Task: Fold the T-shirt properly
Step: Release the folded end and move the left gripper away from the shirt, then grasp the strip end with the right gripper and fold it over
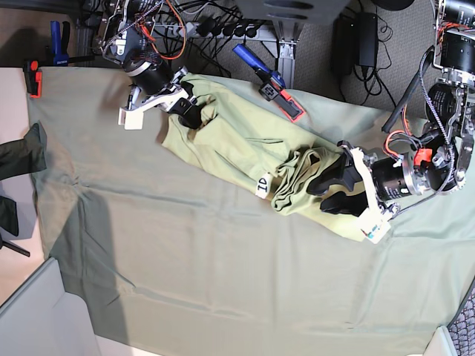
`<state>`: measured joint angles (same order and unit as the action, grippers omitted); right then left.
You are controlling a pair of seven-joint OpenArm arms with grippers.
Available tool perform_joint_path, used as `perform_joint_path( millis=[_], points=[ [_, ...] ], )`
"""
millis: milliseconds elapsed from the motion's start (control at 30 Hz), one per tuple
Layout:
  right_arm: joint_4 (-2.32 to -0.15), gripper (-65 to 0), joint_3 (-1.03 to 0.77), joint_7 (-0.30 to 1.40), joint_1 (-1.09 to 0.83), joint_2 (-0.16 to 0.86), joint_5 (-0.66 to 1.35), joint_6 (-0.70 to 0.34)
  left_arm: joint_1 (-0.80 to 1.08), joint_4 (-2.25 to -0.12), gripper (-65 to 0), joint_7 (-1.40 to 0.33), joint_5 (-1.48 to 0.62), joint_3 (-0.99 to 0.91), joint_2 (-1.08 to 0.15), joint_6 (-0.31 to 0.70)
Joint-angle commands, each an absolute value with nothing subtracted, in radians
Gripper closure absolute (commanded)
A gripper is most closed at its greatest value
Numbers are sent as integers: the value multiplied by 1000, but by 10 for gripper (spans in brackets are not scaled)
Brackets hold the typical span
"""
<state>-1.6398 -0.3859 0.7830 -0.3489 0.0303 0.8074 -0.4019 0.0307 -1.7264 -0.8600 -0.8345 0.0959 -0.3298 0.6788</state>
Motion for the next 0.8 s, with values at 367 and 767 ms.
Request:
perform_joint_path(
  millis=[367, 767],
  points=[
    [-1672, 0, -602, 805, -330, 144, 785, -433, 14, -1745, -331, -839, -929, -56, -336, 698],
    [-1671, 0, -827, 840, -330, 348, 875, -433, 14, -1745, -331, -839, -950, -107, -400, 698]
  ],
)
